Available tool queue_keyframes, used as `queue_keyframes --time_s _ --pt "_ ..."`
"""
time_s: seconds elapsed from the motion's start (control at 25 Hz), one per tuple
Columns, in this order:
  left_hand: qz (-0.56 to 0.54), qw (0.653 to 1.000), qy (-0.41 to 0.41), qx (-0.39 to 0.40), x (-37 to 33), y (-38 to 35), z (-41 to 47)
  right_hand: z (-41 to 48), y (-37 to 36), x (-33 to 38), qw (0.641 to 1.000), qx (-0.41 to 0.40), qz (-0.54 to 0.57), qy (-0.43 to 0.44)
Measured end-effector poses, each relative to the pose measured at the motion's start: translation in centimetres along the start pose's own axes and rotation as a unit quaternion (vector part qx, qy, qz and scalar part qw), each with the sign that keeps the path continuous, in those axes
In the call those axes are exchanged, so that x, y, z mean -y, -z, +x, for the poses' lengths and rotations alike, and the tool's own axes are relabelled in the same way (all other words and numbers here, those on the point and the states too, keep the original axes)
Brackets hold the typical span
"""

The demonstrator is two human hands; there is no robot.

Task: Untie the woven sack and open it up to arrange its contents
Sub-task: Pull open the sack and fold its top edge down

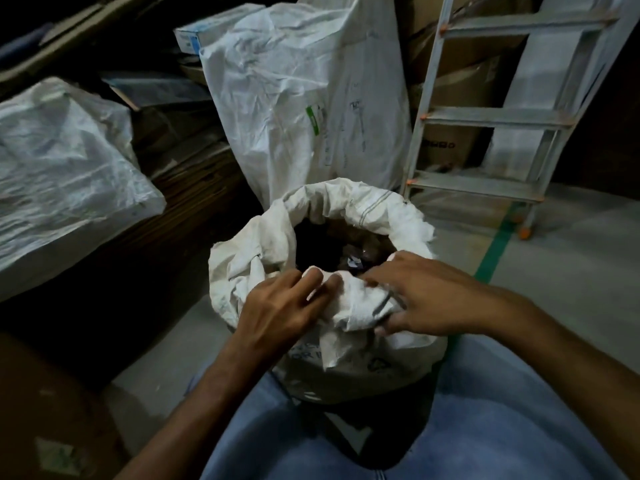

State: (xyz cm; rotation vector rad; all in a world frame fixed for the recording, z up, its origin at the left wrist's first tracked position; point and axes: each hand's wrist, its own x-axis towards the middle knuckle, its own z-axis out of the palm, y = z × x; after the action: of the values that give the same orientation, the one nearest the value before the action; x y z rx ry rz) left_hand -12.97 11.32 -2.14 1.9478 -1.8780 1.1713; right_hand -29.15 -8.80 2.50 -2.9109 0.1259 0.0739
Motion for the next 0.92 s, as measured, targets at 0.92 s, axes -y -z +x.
queue_keyframes --time_s 0.92 --pt "-0.049 0.975 0.035 0.212 -0.4 -6.4 -0.6 4.1 -5.2 -3.7 0.993 0.083 -0.085 -0.02"
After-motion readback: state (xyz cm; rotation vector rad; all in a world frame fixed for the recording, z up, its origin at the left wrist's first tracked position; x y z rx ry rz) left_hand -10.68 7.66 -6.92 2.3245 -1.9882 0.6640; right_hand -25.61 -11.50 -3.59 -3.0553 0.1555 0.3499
